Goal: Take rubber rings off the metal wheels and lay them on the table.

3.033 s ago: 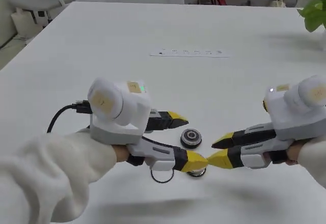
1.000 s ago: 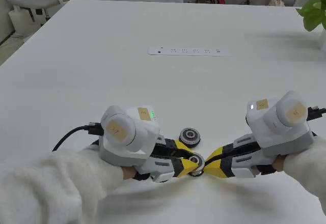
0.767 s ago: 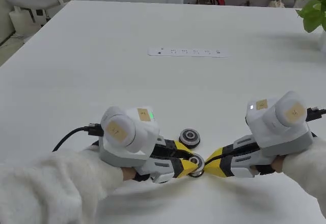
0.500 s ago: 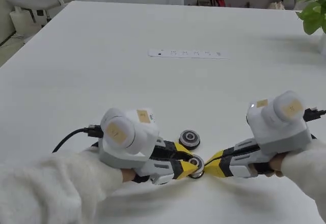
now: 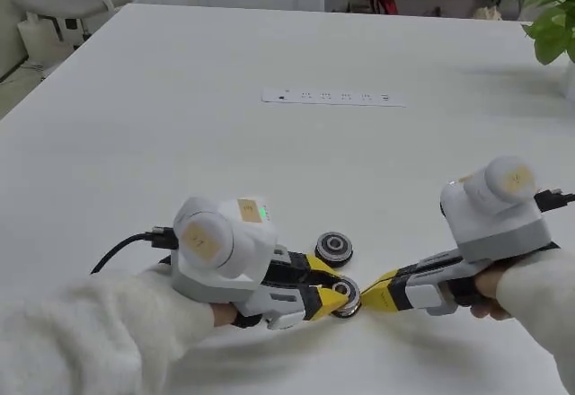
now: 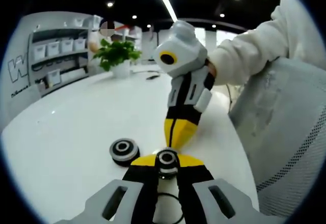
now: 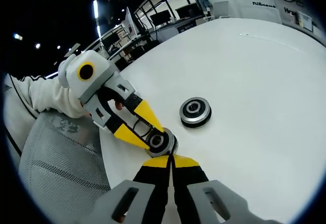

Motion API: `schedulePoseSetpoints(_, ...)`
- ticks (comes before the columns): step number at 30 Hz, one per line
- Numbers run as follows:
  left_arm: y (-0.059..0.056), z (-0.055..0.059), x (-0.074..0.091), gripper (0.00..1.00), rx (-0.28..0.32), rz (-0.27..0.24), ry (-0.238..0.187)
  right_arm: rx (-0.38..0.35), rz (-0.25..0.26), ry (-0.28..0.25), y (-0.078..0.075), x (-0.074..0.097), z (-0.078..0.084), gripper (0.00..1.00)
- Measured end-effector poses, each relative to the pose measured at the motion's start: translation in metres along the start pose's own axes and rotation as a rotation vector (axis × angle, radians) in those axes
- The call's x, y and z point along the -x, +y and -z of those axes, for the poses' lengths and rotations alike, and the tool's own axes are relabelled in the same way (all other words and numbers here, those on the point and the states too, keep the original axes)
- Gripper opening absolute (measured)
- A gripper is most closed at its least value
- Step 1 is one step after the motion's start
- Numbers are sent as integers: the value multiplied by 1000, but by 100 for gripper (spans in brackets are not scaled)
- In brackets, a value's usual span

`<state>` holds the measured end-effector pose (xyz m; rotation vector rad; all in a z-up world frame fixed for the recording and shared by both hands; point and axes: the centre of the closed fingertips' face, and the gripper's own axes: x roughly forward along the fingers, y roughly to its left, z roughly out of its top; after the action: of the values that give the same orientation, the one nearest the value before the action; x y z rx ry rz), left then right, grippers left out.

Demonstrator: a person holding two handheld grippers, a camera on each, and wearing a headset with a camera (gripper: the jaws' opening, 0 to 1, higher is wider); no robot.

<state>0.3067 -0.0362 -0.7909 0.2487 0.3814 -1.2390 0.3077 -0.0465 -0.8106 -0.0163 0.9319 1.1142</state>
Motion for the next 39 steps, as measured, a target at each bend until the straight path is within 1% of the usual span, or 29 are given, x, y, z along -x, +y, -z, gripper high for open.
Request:
schedulePoseSetpoints(4,0,0,0,14,0,0,-2,-49,-4,-18,0,1,-2,0)
schedulePoseSetpoints(6,0,0,0,14,-1,-1,-2,-82,-18,-33,2,3,-4,0)
schedulePoseSetpoints(12,0,0,0,14,-1,-1,-5,-107,-20,-37,3,2,-5,0)
schedulePoseSetpoints(13,0,0,0,14,-1,-2,-5,-122,-25,-47,3,3,-6,0)
schedulePoseSetpoints(14,0,0,0,14,-1,-1,-6,-141,-41,-65,5,3,-10,0)
schedulePoseSetpoints(15,0,0,0,14,-1,-1,-6,-151,-38,-65,3,5,-10,0)
schedulePoseSetpoints(16,0,0,0,14,-1,-2,-6,-159,-45,-71,3,5,-11,0)
schedulePoseSetpoints(20,0,0,0,14,0,-2,-7,-162,-45,-70,5,4,-11,0)
schedulePoseSetpoints(34,0,0,0,14,-2,-6,-9,-129,-46,-67,12,5,-15,0)
schedulePoseSetpoints(39,0,0,-1,14,-3,-9,-12,-132,-51,-70,12,5,-16,0)
